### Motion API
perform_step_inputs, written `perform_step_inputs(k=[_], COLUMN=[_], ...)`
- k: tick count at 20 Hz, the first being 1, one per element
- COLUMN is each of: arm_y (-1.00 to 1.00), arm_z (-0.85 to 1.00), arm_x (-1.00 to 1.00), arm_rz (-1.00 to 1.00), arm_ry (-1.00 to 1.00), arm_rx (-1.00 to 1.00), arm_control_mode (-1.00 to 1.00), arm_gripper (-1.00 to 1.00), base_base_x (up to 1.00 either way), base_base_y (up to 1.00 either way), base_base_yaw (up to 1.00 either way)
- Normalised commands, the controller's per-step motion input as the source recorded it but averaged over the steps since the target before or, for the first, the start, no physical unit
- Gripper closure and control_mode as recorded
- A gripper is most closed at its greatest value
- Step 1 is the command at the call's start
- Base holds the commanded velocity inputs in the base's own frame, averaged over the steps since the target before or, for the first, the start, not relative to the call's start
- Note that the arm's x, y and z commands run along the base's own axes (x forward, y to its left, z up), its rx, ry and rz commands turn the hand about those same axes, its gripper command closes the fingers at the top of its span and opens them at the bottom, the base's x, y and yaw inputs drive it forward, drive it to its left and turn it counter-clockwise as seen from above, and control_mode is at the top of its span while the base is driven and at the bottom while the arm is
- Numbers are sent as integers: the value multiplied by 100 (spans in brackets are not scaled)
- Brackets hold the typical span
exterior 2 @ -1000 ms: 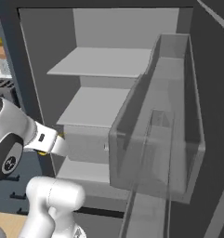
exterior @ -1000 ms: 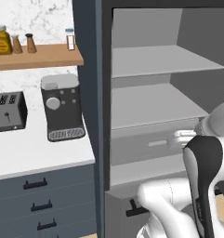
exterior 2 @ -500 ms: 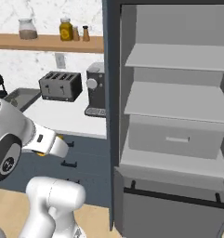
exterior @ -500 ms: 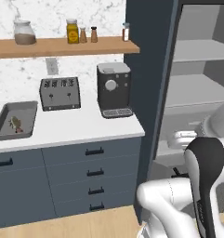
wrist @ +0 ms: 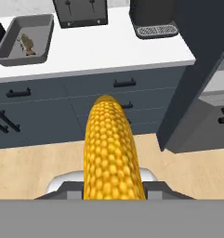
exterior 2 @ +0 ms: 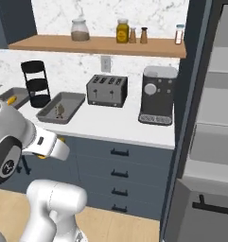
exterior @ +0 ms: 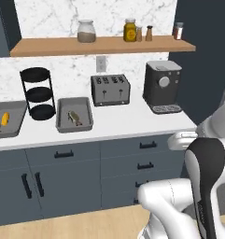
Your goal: Place one corn and one fish in each tupperware on the nearby counter, to pack two identical lunches.
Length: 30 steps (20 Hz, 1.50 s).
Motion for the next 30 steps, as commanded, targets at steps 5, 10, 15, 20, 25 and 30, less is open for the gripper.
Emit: perform_step_inputs(k=[5, 10, 15, 20, 25, 30], arm_y=[0, 0, 0, 0, 0, 0], arm_z=[0, 0, 0, 0, 0, 0], arm_x=[0, 0, 0, 0, 0, 0], arm_rz=[0, 0, 0, 0, 0, 0], arm_ry=[0, 0, 0, 0, 0, 0], arm_rx=[0, 0, 0, 0, 0, 0], arm_control_mode=[100, 100, 100, 100, 100, 100], arm_gripper=[100, 100, 100, 100, 100, 100], base_base_x=[53, 91, 75, 35, 39, 46], base_base_y=[63, 41, 37, 72, 72, 45], base_base_yaw=[0, -2, -6, -7, -6, -4])
